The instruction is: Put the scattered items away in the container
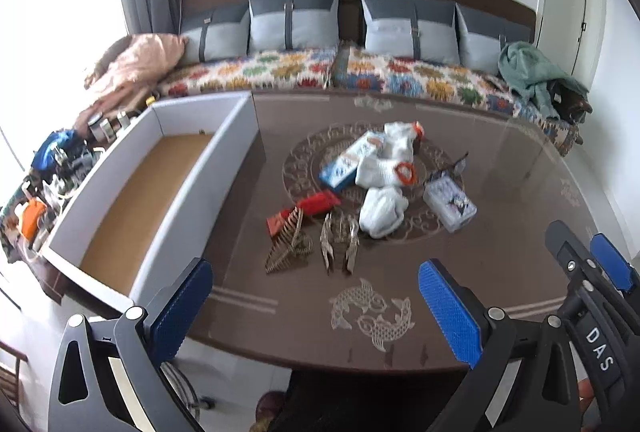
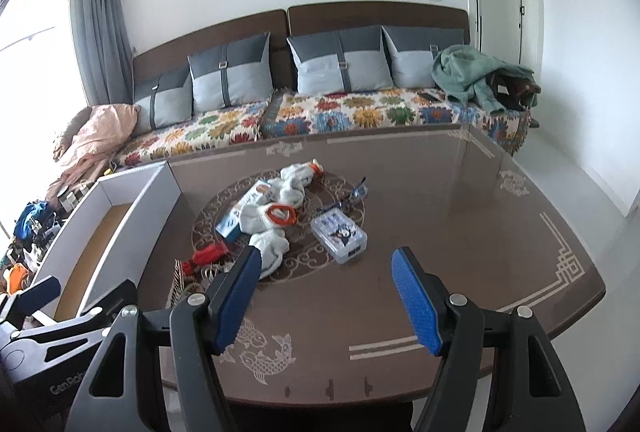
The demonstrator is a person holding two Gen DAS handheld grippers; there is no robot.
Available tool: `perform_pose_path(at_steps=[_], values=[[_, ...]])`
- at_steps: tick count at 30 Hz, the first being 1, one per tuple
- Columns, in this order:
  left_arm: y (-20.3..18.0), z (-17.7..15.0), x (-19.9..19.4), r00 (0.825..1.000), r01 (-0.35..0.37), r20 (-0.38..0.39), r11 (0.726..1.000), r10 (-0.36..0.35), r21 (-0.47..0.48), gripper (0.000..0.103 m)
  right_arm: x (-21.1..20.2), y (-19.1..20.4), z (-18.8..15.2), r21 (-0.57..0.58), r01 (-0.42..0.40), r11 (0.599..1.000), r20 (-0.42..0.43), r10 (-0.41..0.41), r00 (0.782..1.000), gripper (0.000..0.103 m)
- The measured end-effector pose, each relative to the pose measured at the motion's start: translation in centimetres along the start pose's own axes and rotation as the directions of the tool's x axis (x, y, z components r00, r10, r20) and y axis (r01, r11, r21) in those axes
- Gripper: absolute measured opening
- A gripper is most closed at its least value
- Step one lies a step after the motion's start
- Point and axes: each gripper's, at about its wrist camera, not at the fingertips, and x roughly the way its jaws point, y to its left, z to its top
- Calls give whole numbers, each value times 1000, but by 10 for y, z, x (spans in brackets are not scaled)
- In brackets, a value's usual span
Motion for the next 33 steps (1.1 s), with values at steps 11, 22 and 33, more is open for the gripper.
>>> perform_pose_path(at_steps=[11,22,33], values=[[9,-13,27,997,1,-74,1000,-2,-14,103,28,5,-7,-30,25,999,-60,-26,998,69],[-4,-12,52,993,39,-115,999,-39,-4,103,50,3,-4,-88,115,989,-82,-122,989,69],[-9,-19,64,986,54,-160,999,-52,6,103,64,-3,-12,-88,141,986,-131,-152,980,69]])
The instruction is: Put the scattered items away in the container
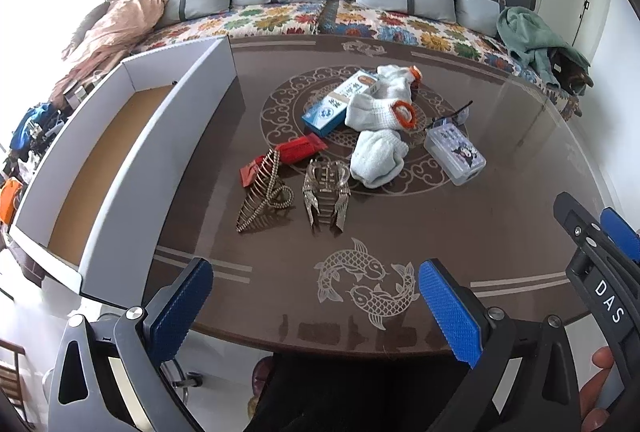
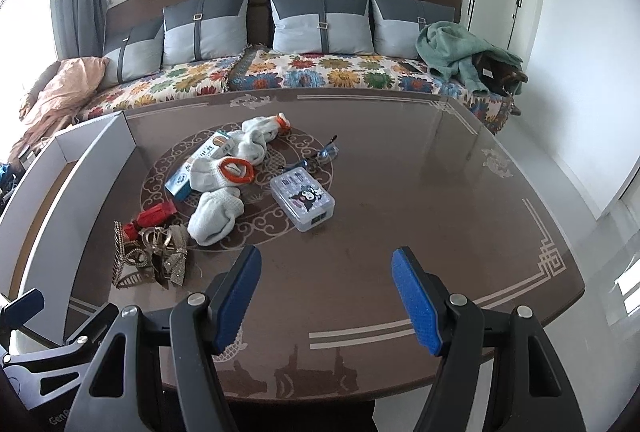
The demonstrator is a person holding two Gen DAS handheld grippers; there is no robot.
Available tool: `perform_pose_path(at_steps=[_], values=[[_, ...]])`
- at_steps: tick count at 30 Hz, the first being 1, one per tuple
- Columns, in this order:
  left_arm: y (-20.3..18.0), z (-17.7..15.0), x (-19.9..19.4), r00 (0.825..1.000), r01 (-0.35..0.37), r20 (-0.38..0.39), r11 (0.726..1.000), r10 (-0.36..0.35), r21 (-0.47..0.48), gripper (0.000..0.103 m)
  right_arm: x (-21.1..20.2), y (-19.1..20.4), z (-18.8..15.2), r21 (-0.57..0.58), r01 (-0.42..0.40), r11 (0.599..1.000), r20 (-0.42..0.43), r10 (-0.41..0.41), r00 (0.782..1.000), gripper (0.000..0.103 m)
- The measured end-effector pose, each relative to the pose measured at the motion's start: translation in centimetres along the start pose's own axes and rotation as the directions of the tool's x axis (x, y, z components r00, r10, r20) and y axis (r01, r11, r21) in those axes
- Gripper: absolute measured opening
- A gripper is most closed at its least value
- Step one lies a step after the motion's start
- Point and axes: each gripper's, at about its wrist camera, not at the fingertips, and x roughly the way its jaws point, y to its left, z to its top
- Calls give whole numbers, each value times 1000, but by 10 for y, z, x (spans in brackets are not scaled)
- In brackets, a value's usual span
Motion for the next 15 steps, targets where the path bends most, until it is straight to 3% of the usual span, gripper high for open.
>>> perform_pose_path(at_steps=[15], values=[[-3,-3,-1,1000,-1,8,1000,1,14,103,-6,-2,-6,-2,30,1000,-9,-30,1000,69]])
